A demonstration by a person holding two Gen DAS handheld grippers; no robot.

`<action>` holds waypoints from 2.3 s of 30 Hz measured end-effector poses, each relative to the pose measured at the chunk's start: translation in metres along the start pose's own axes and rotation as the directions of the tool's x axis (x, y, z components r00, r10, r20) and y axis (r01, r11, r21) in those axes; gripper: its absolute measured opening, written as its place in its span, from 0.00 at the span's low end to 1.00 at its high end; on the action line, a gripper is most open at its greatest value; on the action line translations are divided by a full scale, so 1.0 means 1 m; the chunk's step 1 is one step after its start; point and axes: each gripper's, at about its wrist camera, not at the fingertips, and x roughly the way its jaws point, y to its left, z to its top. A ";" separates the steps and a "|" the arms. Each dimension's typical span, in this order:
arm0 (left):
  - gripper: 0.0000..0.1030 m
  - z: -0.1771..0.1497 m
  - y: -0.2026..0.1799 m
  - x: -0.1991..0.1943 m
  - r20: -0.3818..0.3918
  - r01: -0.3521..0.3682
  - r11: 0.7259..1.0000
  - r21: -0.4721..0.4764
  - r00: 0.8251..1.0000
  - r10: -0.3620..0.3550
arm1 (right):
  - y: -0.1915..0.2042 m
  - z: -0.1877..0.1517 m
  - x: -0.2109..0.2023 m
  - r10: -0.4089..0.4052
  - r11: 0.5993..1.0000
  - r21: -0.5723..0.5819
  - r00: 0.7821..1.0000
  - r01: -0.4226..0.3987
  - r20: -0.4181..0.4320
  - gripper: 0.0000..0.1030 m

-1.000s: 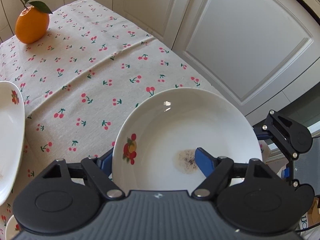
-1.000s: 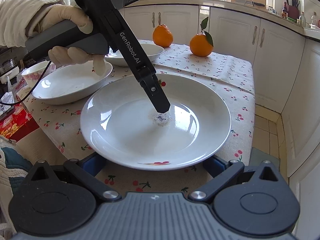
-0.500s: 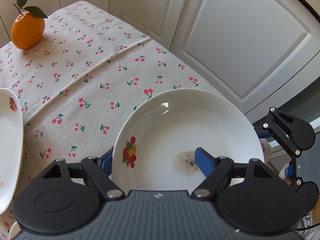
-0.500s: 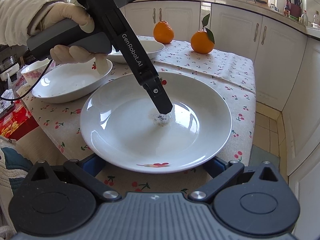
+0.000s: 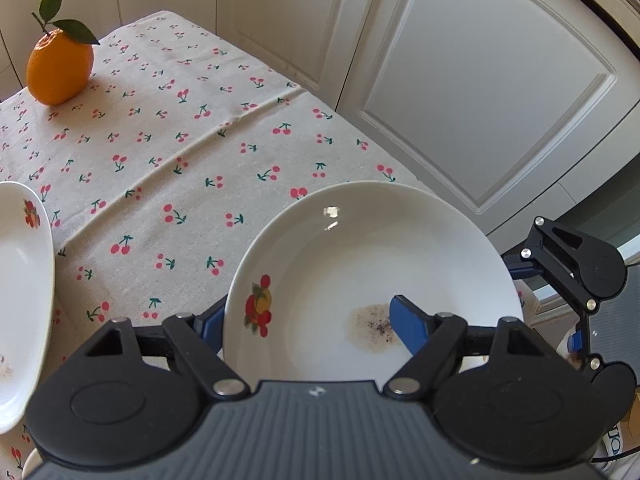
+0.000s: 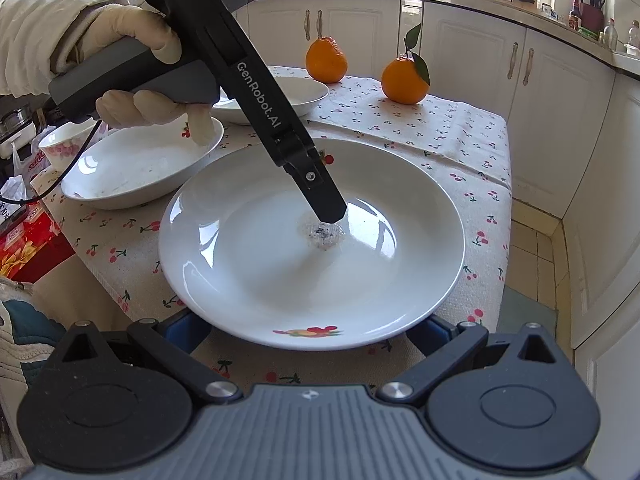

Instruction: Organize plates and bowls

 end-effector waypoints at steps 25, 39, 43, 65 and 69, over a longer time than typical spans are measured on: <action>0.78 0.046 0.041 0.015 0.077 -0.031 0.999 -0.030 0.996 0.033 | -0.044 0.038 0.032 -0.002 0.999 -0.041 1.000 0.002 -0.008 1.00; 0.78 0.054 0.046 0.028 0.077 -0.034 0.999 -0.037 0.996 0.036 | -0.058 0.036 0.042 -0.007 1.000 -0.010 1.000 0.006 -0.025 1.00; 0.78 0.054 0.046 0.029 0.075 -0.038 0.999 -0.035 0.996 0.040 | -0.058 0.036 0.042 -0.012 1.000 -0.010 1.000 0.012 -0.025 1.00; 0.83 -0.002 0.014 -0.095 0.265 -0.183 0.977 -0.105 0.942 0.205 | -0.012 0.039 -0.024 -0.069 0.997 -0.017 0.995 0.070 0.067 1.00; 0.84 -0.040 0.004 -0.116 0.326 -0.251 0.958 -0.137 0.902 0.283 | 0.009 0.049 -0.035 -0.067 0.997 -0.032 0.991 0.071 0.113 1.00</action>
